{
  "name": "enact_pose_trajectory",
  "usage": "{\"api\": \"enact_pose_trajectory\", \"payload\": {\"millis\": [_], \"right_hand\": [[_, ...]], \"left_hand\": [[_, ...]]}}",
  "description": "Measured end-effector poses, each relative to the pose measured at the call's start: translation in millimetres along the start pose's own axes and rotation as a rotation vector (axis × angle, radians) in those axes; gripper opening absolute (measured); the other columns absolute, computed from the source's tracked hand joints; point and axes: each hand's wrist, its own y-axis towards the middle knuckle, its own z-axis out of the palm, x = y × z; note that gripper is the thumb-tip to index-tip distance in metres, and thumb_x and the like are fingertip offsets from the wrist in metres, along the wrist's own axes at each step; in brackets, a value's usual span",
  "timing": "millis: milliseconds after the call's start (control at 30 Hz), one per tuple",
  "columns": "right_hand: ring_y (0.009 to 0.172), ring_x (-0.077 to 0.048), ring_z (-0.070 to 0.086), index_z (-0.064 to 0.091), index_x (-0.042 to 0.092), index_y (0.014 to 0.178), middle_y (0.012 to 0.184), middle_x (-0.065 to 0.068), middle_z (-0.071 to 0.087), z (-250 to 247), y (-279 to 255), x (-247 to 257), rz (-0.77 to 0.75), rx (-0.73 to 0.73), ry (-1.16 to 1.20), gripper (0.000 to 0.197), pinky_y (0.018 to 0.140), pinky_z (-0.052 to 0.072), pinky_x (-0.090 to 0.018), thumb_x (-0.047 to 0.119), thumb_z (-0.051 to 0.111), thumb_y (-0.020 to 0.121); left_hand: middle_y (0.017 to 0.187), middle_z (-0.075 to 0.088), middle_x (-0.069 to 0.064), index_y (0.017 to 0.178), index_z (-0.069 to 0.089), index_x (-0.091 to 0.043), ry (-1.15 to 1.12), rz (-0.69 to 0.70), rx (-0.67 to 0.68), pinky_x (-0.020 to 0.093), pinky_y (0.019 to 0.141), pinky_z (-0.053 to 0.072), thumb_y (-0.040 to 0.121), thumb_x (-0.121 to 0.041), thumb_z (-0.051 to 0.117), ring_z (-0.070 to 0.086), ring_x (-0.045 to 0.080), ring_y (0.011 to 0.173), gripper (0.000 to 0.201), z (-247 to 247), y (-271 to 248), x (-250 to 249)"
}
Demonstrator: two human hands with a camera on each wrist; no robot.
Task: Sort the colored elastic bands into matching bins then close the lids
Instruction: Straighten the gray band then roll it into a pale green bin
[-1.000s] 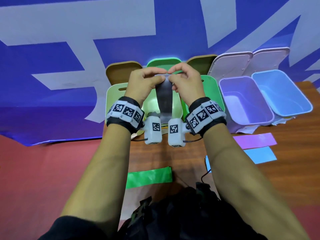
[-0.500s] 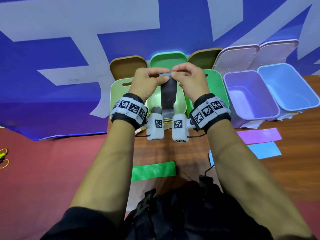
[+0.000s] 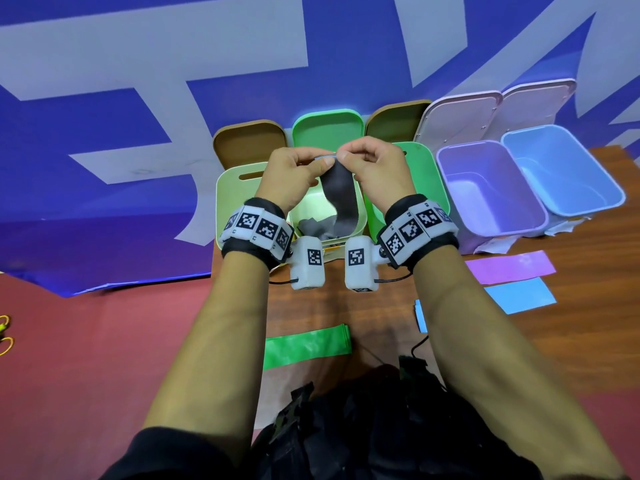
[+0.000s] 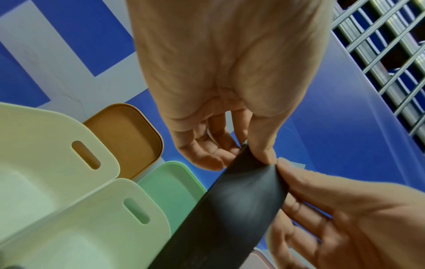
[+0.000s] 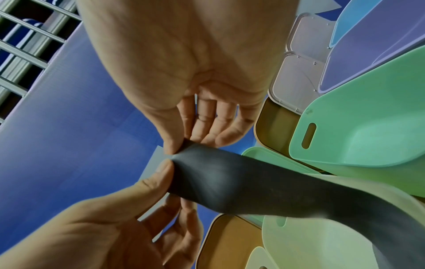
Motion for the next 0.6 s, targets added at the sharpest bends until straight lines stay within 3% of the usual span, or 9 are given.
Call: {"api": "enact_pose_trajectory", "payload": {"millis": [100,167,333,433,533,600], "right_hand": [[0.075,-0.006,0.062,0.069,0.025,0.078,0.076,0.009,0.067,-1.3,0.5,-1.7,-0.019,-0.008,-0.064,0.013,0.074,0.051,-0.024,0.018,0.067,0.089],[0.079,-0.009,0.062,0.069,0.023,0.082,0.079,0.007,0.067,-1.7,-0.3,-1.4,-0.028,-0.007,-0.088,0.009,0.08,0.052,-0.028,0.021,0.066,0.09],[0.081,-0.009,0.063,0.069,0.02,0.095,0.084,0.001,0.07,-2.1,-4.3,-1.9,-0.017,0.025,-0.07,0.007,0.083,0.053,-0.027,0.016,0.065,0.091],[0.084,-0.01,0.064,0.069,0.021,0.09,0.088,0.001,0.071,-2.1,-4.2,-0.5,-0.025,0.017,-0.083,0.008,0.086,0.054,-0.031,0.015,0.065,0.09],[0.087,-0.015,0.066,0.067,0.026,0.082,0.085,0.003,0.07,-0.8,-3.9,-1.3,-0.026,-0.009,-0.101,0.014,0.087,0.054,-0.034,0.016,0.063,0.091],[0.087,-0.019,0.067,0.067,0.029,0.079,0.083,0.004,0.07,0.2,-3.8,-3.9,-0.017,-0.013,-0.113,0.016,0.087,0.055,-0.038,0.018,0.063,0.09]], "left_hand": [[0.089,0.069,-0.001,0.094,0.071,-0.016,0.034,-0.003,0.022,0.019,0.069,0.05,0.096,-0.016,0.061,0.061,0.007,0.083,0.011,2.7,-0.7,1.5],[0.087,0.067,-0.002,0.091,0.069,-0.018,0.063,0.001,0.035,0.019,0.068,0.048,0.098,-0.018,0.058,0.059,0.008,0.082,0.013,4.8,-0.3,3.1],[0.09,0.066,0.005,0.096,0.069,-0.011,0.102,0.008,0.021,0.016,0.062,0.046,0.1,-0.018,0.054,0.058,0.011,0.081,0.017,5.5,-0.4,2.1],[0.089,0.065,0.004,0.095,0.069,-0.01,0.127,-0.002,0.031,0.017,0.061,0.045,0.101,-0.022,0.053,0.057,0.012,0.081,0.02,5.3,-1.6,0.9],[0.081,0.061,0.004,0.088,0.068,-0.002,0.098,-0.007,0.041,0.018,0.061,0.045,0.097,-0.036,0.054,0.054,0.013,0.079,0.038,5.5,-4.7,0.5],[0.082,0.063,-0.001,0.091,0.07,-0.007,0.06,-0.004,0.025,0.016,0.061,0.046,0.097,-0.032,0.057,0.056,0.01,0.08,0.029,5.5,-7.2,0.1]]}}
